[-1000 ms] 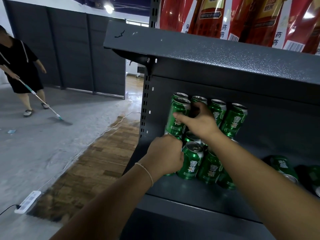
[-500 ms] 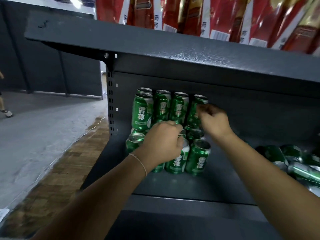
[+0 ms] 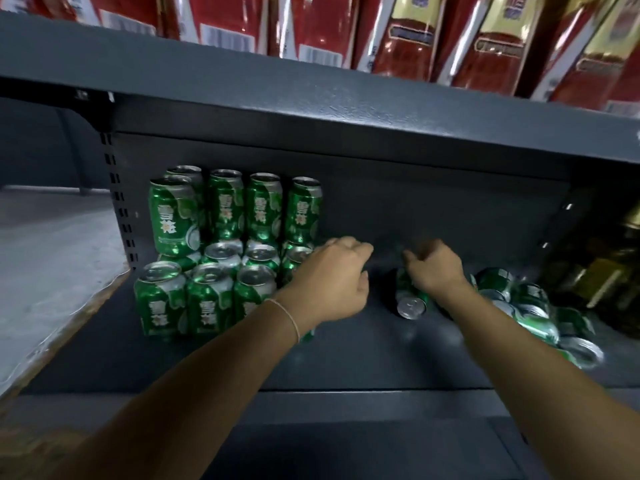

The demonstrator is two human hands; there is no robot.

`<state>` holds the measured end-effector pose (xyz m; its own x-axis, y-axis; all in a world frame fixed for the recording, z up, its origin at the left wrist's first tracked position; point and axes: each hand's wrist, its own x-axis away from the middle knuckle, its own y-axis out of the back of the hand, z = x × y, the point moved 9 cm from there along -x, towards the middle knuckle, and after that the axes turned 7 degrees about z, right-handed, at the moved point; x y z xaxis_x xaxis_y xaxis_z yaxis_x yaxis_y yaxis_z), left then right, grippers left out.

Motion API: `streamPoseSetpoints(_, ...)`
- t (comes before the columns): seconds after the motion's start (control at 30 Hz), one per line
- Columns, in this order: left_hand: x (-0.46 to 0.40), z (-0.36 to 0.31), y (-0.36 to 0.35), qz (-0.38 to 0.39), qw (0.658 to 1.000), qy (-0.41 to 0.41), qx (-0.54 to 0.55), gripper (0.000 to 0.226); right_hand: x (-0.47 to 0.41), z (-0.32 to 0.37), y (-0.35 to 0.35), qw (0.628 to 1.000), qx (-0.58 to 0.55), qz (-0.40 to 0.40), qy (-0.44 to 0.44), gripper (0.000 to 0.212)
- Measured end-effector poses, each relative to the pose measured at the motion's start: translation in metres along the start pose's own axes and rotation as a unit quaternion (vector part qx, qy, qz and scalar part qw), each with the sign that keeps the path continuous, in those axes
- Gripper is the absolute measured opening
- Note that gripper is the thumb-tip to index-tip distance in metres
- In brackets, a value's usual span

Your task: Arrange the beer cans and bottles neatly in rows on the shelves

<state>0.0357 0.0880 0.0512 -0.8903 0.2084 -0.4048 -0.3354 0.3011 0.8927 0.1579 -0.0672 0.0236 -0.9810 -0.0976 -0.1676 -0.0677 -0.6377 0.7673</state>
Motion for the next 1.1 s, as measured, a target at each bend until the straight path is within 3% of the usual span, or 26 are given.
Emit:
streamPoseSetpoints(0.2,-0.021,-0.020,-0.032,0.032,0.999,0.033,-0.004,0.032,-0.011,-0.063,-0.039,0.990,0.046,0.099,-0.094,0.073)
streamPoseSetpoints(0.33,-0.028,-0.026,-0.053,0.066,0.996,0.066,-0.007,0.036,-0.015,-0.085,-0.057,0.983,0.041,0.134,-0.117,0.088)
streamPoseSetpoints(0.5,-0.024,-0.028,-0.074,0.099,0.991,0.094,-0.015,0.037,-0.022,-0.090,-0.059,0.987,0.029,0.136,-0.085,0.078)
streamPoseSetpoints(0.6,-0.022,-0.027,-0.077,0.105,0.987,0.116,-0.031,0.014,-0.024,-0.093,-0.059,0.981,0.010,0.171,-0.090,0.083)
streamPoseSetpoints(0.63,-0.022,-0.027,-0.077,0.109,0.986,0.119,-0.035,0.004,-0.026,-0.096,-0.057,0.981,-0.009,0.169,-0.089,0.083)
streamPoseSetpoints(0.73,-0.023,-0.029,-0.074,0.112,0.986,0.118,-0.039,0.002,-0.031,-0.097,-0.048,0.978,-0.125,0.139,-0.088,0.082)
streamPoseSetpoints(0.93,-0.025,-0.029,-0.049,0.063,0.993,0.092,-0.043,0.029,-0.031,-0.069,-0.024,0.943,-0.321,0.085,-0.018,0.075)
streamPoseSetpoints(1.1,-0.019,-0.018,-0.024,0.028,0.995,0.084,-0.047,0.035,-0.018,-0.033,0.009,0.923,-0.382,0.022,0.053,0.036)
